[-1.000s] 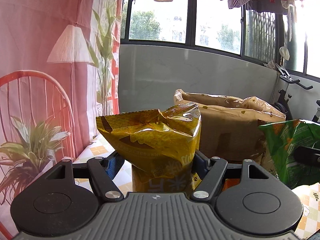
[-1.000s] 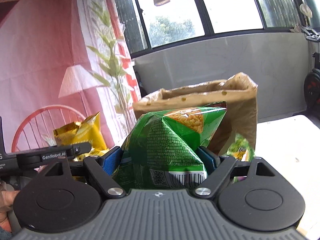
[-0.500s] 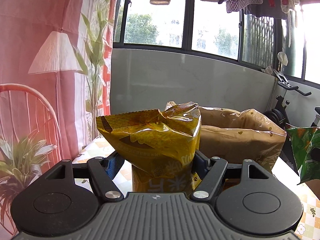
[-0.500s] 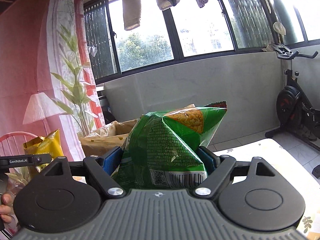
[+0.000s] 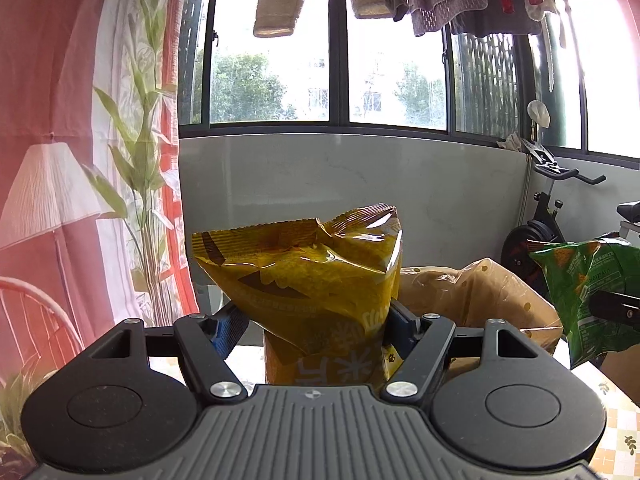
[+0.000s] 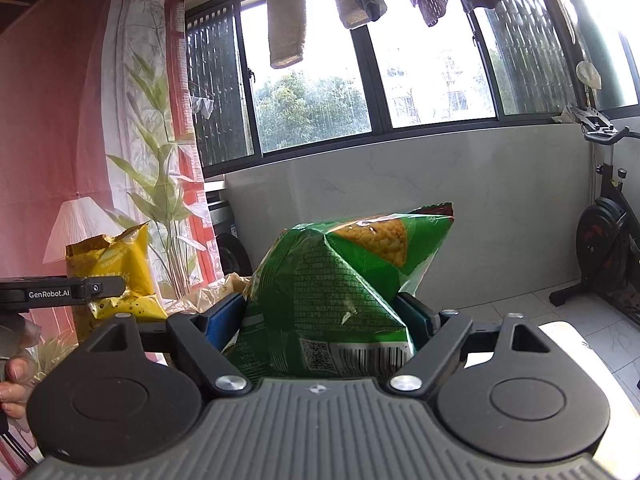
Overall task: Organize snacks
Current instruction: 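Lift both bags over the lined box and open both tools to drop them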
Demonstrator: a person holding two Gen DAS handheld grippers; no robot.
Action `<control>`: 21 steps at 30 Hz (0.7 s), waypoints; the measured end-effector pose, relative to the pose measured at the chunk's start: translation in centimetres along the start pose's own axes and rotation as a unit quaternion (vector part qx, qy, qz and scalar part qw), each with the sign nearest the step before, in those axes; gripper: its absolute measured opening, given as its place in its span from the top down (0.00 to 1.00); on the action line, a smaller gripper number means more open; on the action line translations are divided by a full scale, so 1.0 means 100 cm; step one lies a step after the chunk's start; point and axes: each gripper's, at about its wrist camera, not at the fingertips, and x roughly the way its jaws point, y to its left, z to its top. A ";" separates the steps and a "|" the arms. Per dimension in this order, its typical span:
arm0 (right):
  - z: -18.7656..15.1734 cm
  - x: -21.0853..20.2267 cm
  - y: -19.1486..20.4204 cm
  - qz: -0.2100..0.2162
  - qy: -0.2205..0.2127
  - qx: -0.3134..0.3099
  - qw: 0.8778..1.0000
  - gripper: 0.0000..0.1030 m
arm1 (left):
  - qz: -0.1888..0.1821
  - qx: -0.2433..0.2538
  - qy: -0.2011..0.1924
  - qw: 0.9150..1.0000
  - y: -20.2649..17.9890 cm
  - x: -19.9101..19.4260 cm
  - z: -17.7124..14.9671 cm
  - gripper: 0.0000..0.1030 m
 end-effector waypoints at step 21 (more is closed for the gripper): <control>0.043 0.154 -0.007 0.035 0.096 -0.094 0.990 0.19 | -0.017 0.060 0.064 0.996 -0.034 0.124 0.028 0.27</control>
